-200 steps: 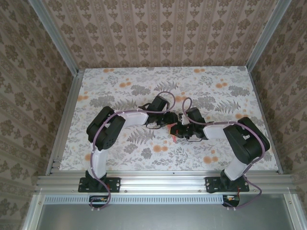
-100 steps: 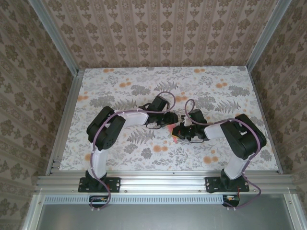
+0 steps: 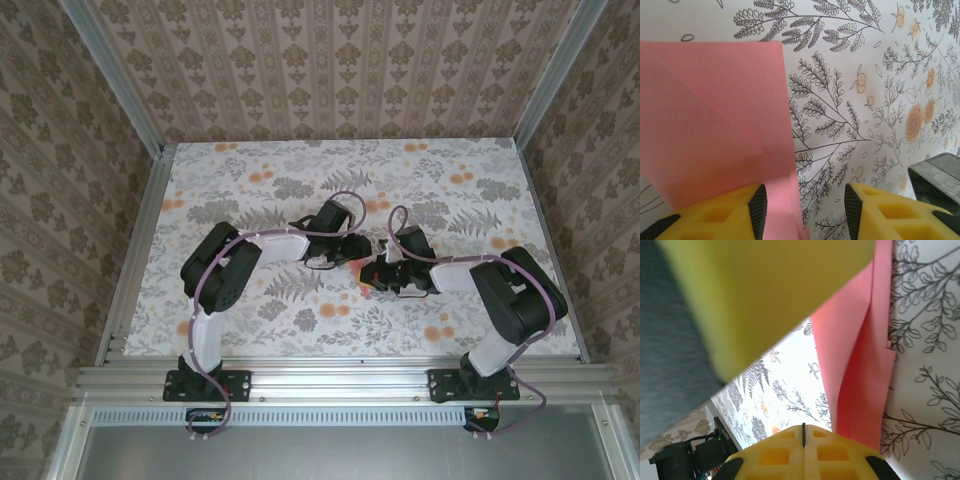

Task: Fold a paper plane with a square sheet of paper (pick it up from the middle)
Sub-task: Fold the wing for the fifth time at the center of the table.

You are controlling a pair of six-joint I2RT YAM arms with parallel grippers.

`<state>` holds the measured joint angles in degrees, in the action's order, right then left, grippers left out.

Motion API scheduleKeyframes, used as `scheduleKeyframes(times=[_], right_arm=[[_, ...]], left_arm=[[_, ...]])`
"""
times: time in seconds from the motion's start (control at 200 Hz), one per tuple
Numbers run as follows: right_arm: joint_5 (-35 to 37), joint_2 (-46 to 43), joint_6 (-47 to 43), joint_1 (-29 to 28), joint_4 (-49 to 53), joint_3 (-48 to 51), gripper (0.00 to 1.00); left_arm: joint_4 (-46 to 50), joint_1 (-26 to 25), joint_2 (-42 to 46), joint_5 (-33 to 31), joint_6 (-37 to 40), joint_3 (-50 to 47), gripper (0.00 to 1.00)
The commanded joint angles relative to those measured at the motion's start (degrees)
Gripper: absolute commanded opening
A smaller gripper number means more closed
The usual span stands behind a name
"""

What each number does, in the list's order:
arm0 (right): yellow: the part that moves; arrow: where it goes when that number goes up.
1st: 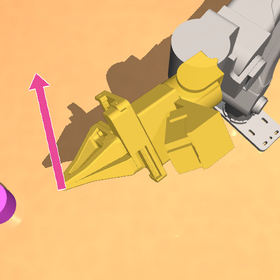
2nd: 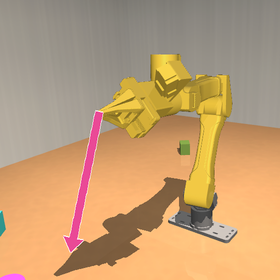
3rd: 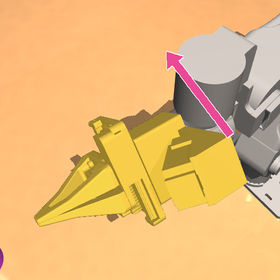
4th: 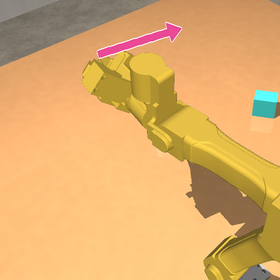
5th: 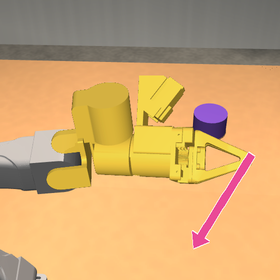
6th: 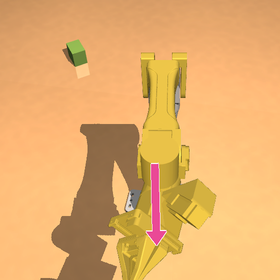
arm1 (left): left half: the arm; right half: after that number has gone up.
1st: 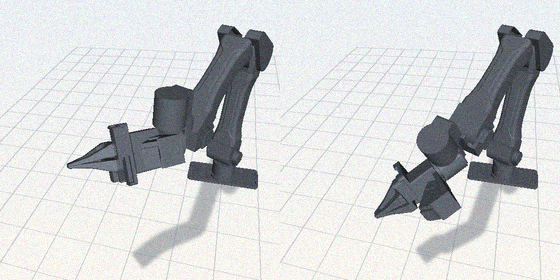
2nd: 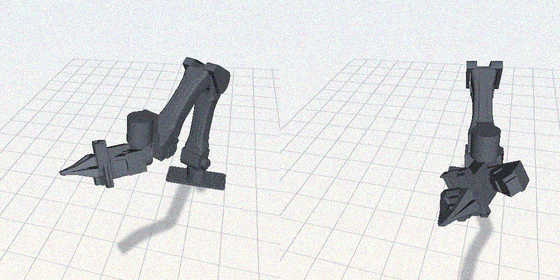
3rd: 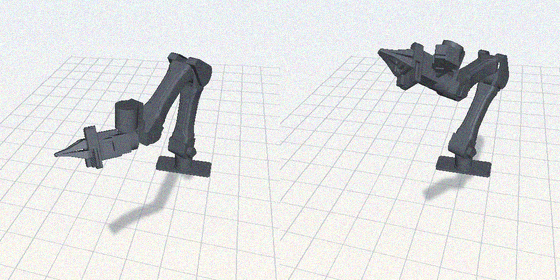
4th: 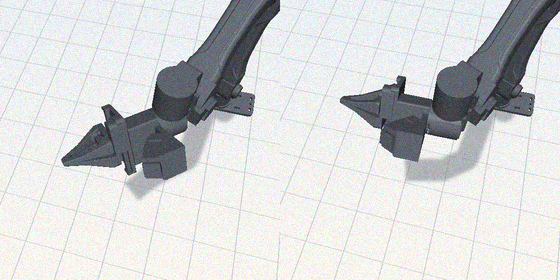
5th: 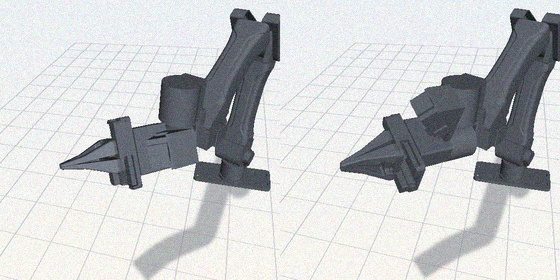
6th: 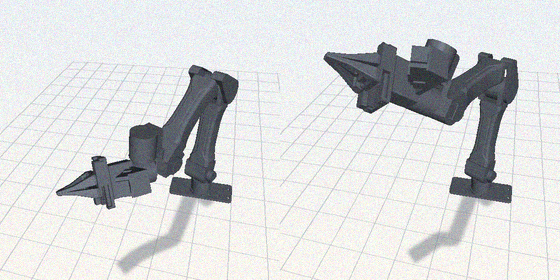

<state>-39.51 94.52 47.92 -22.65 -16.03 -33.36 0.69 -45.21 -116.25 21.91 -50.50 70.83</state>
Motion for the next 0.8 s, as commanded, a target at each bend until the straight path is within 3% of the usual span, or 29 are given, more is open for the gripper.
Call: scheduleKeyframes(times=[0.0,0.685,0.8], right_arm=[[0.0,1.5,-1.9,-0.1,4.1,0.5,0.06],[8.1,0.4,-10.8,-0.2,18.5,-1.7,0.06],[12.8,1.3,-12.2,-1.2,20.5,-1.3,0.06]], left_arm=[[2.5,0.5,-1.9,0.4,1.2,1.1,0.48],[3.1,0.6,-1.9,0.2,1.4,1.2,0.48],[3.1,0.6,-1.9,0.1,1.4,1.1,0.48]])
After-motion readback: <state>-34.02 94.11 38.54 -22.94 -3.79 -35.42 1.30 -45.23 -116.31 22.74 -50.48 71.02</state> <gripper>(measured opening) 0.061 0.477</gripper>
